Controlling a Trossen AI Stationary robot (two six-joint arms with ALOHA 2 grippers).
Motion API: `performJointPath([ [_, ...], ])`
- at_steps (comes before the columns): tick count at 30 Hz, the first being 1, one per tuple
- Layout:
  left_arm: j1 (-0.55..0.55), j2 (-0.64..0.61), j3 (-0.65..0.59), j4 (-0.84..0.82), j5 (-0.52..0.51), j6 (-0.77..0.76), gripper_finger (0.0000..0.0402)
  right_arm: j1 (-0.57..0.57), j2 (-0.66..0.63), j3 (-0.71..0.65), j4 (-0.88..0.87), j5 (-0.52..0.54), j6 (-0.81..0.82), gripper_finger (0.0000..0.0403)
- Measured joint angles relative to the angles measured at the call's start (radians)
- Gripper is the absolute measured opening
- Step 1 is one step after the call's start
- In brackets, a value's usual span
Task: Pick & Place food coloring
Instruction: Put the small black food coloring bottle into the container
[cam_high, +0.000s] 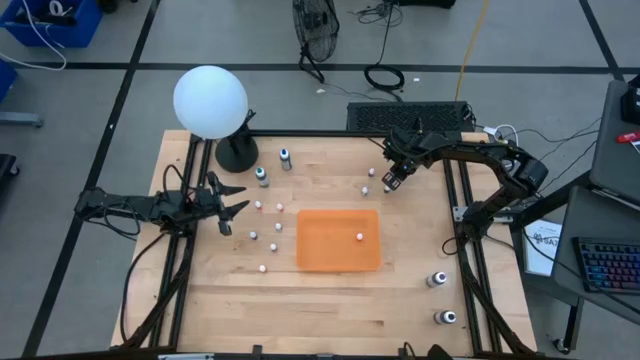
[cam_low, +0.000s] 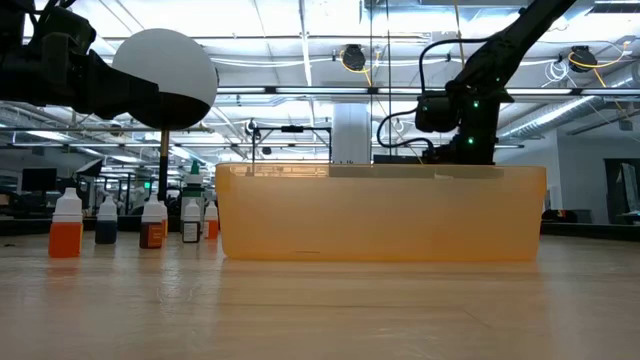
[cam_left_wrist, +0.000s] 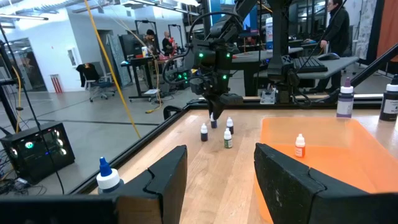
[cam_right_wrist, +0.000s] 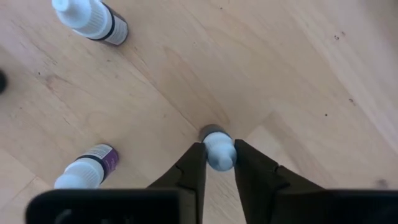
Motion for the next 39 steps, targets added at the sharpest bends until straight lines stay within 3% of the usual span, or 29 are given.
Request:
performJointPath([
  [12, 0.000, 0.000, 0.000, 0.000, 0.000, 0.000, 0.0187, 0.106, -0.072, 0.018, -0.017, 0.002, -0.010, 0.0041],
  [18, 0.000, 0.000, 0.000, -0.001, 0.000, 0.000, 0.0186, 0.284, -0.201, 0.125, -0.061, 0.009, 0.054, 0.0041],
  [22, 0.000, 0.000, 0.000, -0.001, 0.000, 0.000, 0.0186, 0.454, -0.218, 0.262, -0.121, 0.086, 0.089, 0.0041],
  [26, 0.000, 0.000, 0.000, -0.001, 0.000, 0.000, 0.0186, 0.627, -0.132, 0.461, -0.263, 0.192, 0.130, 0.0041],
  [30, 0.000, 0.000, 0.000, 0.000, 0.000, 0.000, 0.0187, 0.770, -0.002, 0.627, -0.356, 0.212, 0.166, 0.0041],
  [39, 0.000, 0.000, 0.000, 0.000, 0.000, 0.000, 0.0186, 0.949, 0.216, 0.680, -0.410, 0.073, 0.310, 0.0041],
])
